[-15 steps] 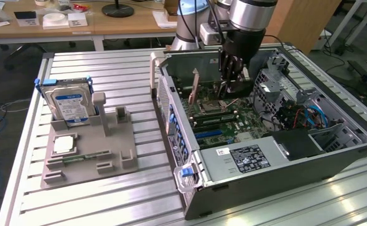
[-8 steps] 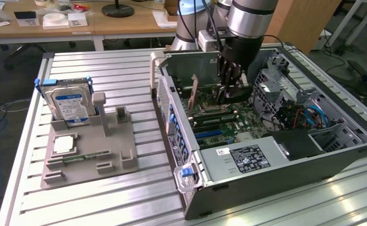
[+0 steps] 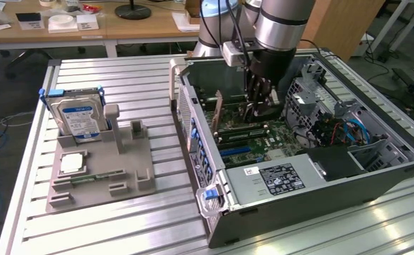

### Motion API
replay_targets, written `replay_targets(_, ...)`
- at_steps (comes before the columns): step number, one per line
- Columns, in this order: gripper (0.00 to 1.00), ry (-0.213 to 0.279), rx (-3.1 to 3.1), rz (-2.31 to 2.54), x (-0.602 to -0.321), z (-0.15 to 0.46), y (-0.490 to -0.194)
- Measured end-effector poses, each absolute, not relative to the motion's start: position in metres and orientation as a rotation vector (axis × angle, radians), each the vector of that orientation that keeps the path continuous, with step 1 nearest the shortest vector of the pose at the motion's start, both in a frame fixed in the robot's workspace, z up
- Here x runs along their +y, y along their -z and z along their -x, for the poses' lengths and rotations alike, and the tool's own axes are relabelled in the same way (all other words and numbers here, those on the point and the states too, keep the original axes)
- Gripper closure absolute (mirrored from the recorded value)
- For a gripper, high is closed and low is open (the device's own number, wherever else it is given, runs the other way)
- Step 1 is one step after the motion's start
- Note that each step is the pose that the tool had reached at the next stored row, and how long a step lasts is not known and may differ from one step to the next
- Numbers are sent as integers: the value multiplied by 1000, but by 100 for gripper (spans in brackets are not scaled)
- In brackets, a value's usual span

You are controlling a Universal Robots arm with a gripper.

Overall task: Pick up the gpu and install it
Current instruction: 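Insert the gpu into the slot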

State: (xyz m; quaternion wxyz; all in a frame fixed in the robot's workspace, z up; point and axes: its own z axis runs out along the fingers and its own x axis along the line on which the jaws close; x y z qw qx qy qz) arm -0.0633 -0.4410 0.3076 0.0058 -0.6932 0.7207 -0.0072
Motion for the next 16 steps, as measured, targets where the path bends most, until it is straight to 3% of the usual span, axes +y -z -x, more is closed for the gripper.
replay_targets(16, 71, 22, 2256, 2169, -449, 70, -280)
